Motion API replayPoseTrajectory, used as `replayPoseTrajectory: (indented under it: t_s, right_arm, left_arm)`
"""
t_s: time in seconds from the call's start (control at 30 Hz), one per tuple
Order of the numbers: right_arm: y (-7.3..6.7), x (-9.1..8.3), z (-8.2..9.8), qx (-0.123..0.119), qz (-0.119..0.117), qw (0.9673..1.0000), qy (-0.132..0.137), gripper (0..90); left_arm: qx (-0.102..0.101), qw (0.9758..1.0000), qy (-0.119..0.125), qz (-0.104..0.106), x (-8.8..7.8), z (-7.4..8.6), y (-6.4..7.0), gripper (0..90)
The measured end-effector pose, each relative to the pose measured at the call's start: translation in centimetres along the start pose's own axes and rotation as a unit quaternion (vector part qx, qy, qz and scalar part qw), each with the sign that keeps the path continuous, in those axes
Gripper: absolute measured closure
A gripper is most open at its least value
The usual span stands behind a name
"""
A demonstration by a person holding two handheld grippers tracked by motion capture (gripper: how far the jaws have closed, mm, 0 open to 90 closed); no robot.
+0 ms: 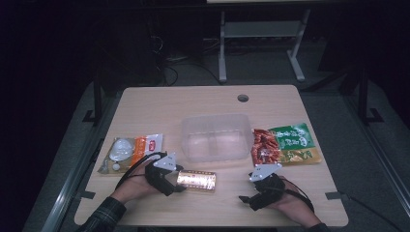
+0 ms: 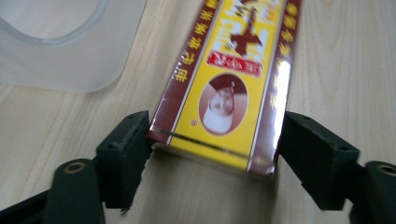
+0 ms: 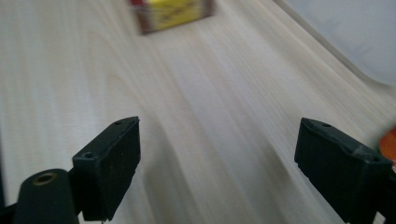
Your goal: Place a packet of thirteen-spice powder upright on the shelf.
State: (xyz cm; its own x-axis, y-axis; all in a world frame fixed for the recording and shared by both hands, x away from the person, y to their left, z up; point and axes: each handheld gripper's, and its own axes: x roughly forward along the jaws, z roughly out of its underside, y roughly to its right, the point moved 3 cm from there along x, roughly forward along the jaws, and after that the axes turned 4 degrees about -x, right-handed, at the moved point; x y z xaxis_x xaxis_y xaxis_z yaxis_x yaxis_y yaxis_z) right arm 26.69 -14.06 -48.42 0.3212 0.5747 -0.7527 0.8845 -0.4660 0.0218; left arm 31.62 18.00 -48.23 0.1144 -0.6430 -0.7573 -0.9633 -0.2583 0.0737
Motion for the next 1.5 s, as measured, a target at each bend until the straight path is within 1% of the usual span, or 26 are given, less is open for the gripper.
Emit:
replayPoseTrajectory:
  t_s: [0.1,0.2,0.27,0.3,0.33,0.4,0.43,0.53,0.57,0.6,0.63,0.67,0.7,0.77,0.8,0.9,1.0,1.03,1.07,1.1,1.17,1.2,1.33,1.37,1.43,1.5]
  right_arm:
    - [-0.3,-0.4,-0.4,-0.003,-0.014,0.9999,0.005,13.8]
    - [-0.3,-0.3,-1.0,-0.014,-0.022,0.9997,0.006,15.6]
    - [-0.2,-0.2,-1.5,-0.016,-0.032,0.9993,0.008,17.5]
    - [-0.1,-0.2,-1.8,-0.025,-0.033,0.9991,0.012,18.5]
    - [-0.2,-0.2,-2.1,-0.027,-0.035,0.9989,0.015,19.2]
    - [-0.1,-0.1,-2.6,-0.034,-0.036,0.9984,0.026,24.3]
    - [-0.1,0.0,-2.8,-0.04,-0.036,0.9982,0.027,26.8]
    - [0.0,0.1,-3.6,-0.057,-0.037,0.9969,0.04,41.6]
    - [0.0,0.2,-3.9,-0.052,-0.044,0.9967,0.044,48.8]
    - [0.1,0.3,-4.2,-0.058,-0.046,0.9963,0.045,54.6]
    - [0.1,0.3,-4.5,-0.055,-0.051,0.996,0.05,60.3]
    - [0.2,0.5,-4.7,-0.059,-0.055,0.9954,0.051,66.4]
    - [0.1,0.7,-4.9,-0.059,-0.06,0.9953,0.048,70.6]
    - [0.1,1.2,-5.2,-0.074,-0.063,0.9944,0.041,77.5]
    - [0.1,1.5,-5.4,-0.077,-0.066,0.9941,0.038,80.2]
    - [0.3,2.3,-5.8,-0.095,-0.069,0.9926,0.032,84.1]
    - [0.4,2.8,-6.2,-0.095,-0.076,0.9922,0.029,87.6]
    - [0.5,3.0,-6.3,-0.104,-0.073,0.9914,0.029,89.3]
    - [0.4,3.1,-6.4,-0.097,-0.079,0.9918,0.028,89.7]
    - [0.5,3.2,-6.4,-0.104,-0.08,0.991,0.026,89.7]
    - [0.3,3.4,-6.4,-0.098,-0.085,0.9913,0.022,89.8]
    - [0.3,3.5,-6.3,-0.102,-0.086,0.9909,0.018,89.8]
    - [0.2,3.6,-6.3,-0.101,-0.087,0.9909,0.018,89.7]
    - [0.4,3.7,-6.3,-0.109,-0.088,0.9899,0.02,89.8]
    - [0.4,3.8,-6.1,-0.119,-0.089,0.9888,0.013,89.7]
    - [0.3,3.8,-6.1,-0.113,-0.091,0.9893,0.013,89.7]
  left_arm:
    - [0.004,1.0,-0.002,-0.001,0.0,0.0,0.1,30.0]
    - [0.004,1.0,-0.003,-0.001,0.0,0.0,0.1,30.4]
    - [0.007,1.0,-0.006,0.0,-0.1,-0.1,0.2,31.0]
    - [0.007,1.0,-0.006,0.0,-0.1,-0.1,0.2,31.2]
    - [0.006,1.0,-0.006,0.002,-0.1,-0.1,0.3,31.3]
    - [0.008,0.9999,-0.006,0.006,-0.2,-0.1,0.3,31.5]
    - [0.005,0.9999,-0.004,0.009,-0.2,-0.1,0.3,31.6]
    - [0.01,0.9999,0.003,0.014,-0.4,-0.2,0.4,31.7]
    - [0.011,0.9998,0.005,0.016,-0.5,-0.2,0.5,31.8]
    - [0.013,0.9997,0.006,0.018,-0.6,-0.3,0.6,31.8]
    - [0.019,0.9996,0.007,0.018,-0.7,-0.3,0.6,31.8]
    - [0.021,0.9996,0.008,0.018,-0.7,-0.4,0.7,31.8]
    - [0.025,0.9995,0.003,0.018,-0.8,-0.4,0.8,31.8]
    - [0.025,0.9995,0.005,0.018,-0.9,-0.5,1.0,31.8]
    - [0.028,0.9994,0.007,0.02,-0.9,-0.6,1.0,31.8]
    - [0.029,0.9993,0.01,0.022,-1.1,-0.6,1.1,31.8]
    - [0.039,0.9989,0.01,0.024,-1.3,-0.8,1.2,31.9]
    - [0.037,0.9989,0.01,0.025,-1.3,-0.8,1.3,31.8]
    - [0.04,0.9988,0.009,0.026,-1.3,-0.9,1.4,31.8]
    - [0.04,0.9988,0.01,0.027,-1.3,-0.9,1.4,31.9]
    - [0.041,0.9987,0.011,0.029,-1.4,-1.0,1.5,31.8]
    - [0.044,0.9986,0.011,0.029,-1.4,-1.0,1.5,31.8]
    - [0.048,0.9981,0.019,0.033,-1.6,-1.2,1.8,31.8]
    - [0.049,0.998,0.021,0.035,-1.6,-1.3,1.8,31.8]
    - [0.055,0.9975,0.025,0.036,-1.7,-1.5,1.9,31.8]
    - [0.051,0.9976,0.028,0.038,-1.8,-1.6,2.0,31.8]
